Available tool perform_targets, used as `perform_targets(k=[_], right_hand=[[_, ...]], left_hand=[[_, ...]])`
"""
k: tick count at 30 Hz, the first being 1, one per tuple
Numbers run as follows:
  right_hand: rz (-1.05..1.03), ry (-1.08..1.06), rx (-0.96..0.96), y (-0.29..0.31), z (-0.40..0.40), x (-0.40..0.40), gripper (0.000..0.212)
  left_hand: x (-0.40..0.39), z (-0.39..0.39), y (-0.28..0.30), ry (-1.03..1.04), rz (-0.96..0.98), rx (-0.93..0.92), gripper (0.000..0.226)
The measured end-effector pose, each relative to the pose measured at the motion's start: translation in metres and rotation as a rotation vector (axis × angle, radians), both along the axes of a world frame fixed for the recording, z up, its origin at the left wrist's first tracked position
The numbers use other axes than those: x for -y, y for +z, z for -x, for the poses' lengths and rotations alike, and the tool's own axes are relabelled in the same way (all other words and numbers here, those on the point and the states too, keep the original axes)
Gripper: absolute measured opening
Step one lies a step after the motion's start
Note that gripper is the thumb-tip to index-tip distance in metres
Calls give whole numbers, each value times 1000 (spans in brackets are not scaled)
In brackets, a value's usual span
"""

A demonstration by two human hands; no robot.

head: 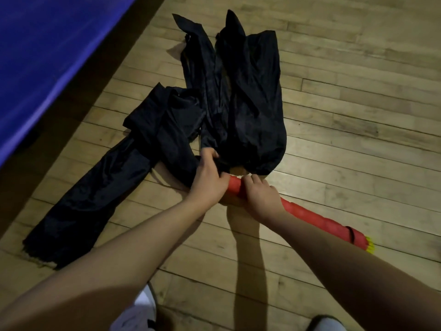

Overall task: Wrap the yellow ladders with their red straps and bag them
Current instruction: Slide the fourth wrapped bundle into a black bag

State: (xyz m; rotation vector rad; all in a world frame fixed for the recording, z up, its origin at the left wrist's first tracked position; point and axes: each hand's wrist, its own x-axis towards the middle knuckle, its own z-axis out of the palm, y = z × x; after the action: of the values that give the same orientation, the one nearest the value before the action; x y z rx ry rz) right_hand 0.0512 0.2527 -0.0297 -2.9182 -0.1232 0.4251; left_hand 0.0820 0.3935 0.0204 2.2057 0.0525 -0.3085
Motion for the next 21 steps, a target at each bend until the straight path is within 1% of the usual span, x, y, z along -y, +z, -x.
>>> perform_targets(k=[2,4,5,8,10,13,14,16,18,19,21], right_hand=[[-118,-24,1,5,-4,-4,37],[-218,-46,7,10,-10,-14,41],[-250,-52,6,12,-13,-21,43],[-326,-105,-13,11,-17,-38,44],[-409,-196,-17,9,-23,-49,41],[-549,-358,4,10,-34,-54,37],[-578,-403,3,10,-37,-55,37],[-594,-461,-13,7,-41,-56,38],[-556,-462,-30,3,-40,-56,42],[-522,-440,-35,2,-39,-56,45],[-431,-350,-33,1,-35,-55,50]], left_hand=[[-5,-2,3,34,-36,69,51],[-13,-6,6,83,-73,61,60],[-19,-8,7,110,-110,47,61],[-36,-14,1,78,-251,41,47],[-44,-12,-3,49,-219,44,38],[-46,-1,-13,12,-161,53,13],[-48,2,-18,5,-142,66,10],[-52,4,-27,-5,-136,133,10],[-55,3,-31,-38,-188,202,7],[-54,1,-32,-61,-202,205,14],[-49,1,-29,-112,-183,152,34]])
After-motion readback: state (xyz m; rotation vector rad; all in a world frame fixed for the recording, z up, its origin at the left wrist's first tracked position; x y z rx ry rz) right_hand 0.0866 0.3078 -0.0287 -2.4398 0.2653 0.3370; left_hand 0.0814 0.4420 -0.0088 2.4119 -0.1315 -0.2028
